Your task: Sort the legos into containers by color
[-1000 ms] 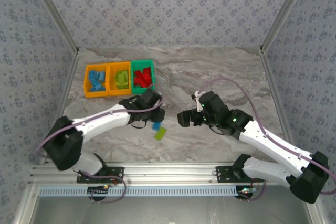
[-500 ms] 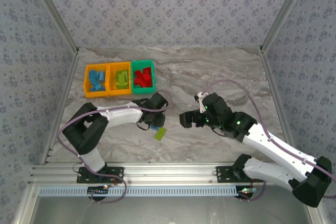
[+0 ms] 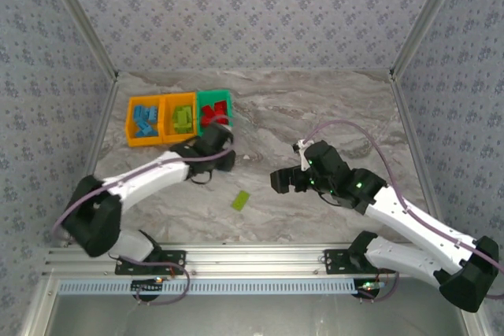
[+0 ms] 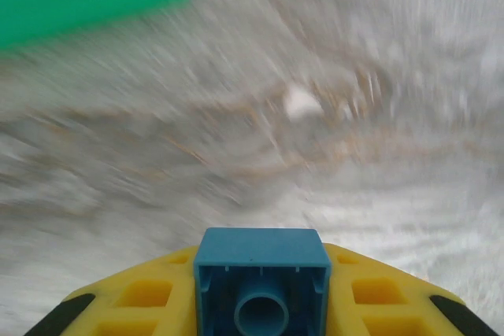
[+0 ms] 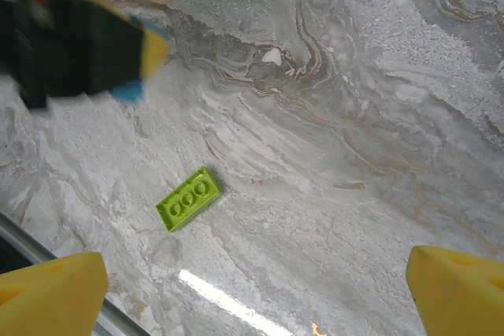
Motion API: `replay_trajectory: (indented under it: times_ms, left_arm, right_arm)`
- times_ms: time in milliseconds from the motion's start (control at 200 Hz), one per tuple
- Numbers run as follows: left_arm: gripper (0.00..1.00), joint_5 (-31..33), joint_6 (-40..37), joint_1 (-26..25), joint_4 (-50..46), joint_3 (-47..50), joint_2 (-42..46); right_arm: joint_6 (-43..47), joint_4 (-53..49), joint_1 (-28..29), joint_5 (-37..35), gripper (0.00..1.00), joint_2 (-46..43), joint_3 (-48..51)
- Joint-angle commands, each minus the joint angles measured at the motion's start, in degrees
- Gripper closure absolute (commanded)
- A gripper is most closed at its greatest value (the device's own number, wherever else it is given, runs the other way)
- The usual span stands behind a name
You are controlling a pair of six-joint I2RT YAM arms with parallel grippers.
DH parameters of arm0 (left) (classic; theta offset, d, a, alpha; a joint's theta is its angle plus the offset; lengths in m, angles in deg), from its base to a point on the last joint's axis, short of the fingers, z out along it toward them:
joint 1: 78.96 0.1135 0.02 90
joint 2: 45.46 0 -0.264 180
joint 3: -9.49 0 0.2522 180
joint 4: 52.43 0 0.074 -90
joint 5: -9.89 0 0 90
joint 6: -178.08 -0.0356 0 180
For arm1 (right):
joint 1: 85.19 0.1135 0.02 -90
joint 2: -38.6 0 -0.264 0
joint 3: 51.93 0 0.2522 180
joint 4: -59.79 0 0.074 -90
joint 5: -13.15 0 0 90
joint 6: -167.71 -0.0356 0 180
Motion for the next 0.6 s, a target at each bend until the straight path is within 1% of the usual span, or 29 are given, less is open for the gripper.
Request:
replay_trajectory:
  times_ms: [0, 140, 260, 315, 445, 500, 595]
  left_arm:
    - [0.79, 3.0, -6.0, 8.0, -0.1, -3.5, 2.1]
    - [0.79, 4.3, -9.1, 18.8, 2.8, -6.6, -1.0]
    - [0.79, 2.5, -8.9, 27.1, 6.0, -9.0, -6.2]
    - [0.79, 1.8, -9.0, 29.9, 7.5, -10.4, -8.9]
    - [0.79, 0.4, -9.7, 34.2, 8.1, -16.2, -17.0]
    - [0.78, -0.7, -9.9, 35.2, 7.9, -18.5, -20.4]
    - [0.77, -0.1, -10.1, 36.7, 8.6, -21.4, -24.5]
  right_arm:
    - [-1.1, -0.3, -0.3, -0.6, 0.00, -0.7, 0.7]
    - [-0.9, -0.4, -0.3, -0.3, 0.00, -0.8, 0.0]
    - [-1.4, -1.2, -0.1, -0.3, 0.00, -1.7, -0.1]
    - [-1.8, -1.2, -0.1, -0.6, 0.00, -2.4, 0.2]
    - [-2.6, -1.3, -0.1, -0.7, 0.00, -3.2, 0.9]
    - [-2.9, -1.3, 0.0, -0.8, 0.00, -3.1, 1.0]
    - [-4.0, -1.8, 0.5, -0.8, 0.00, -3.1, 1.1]
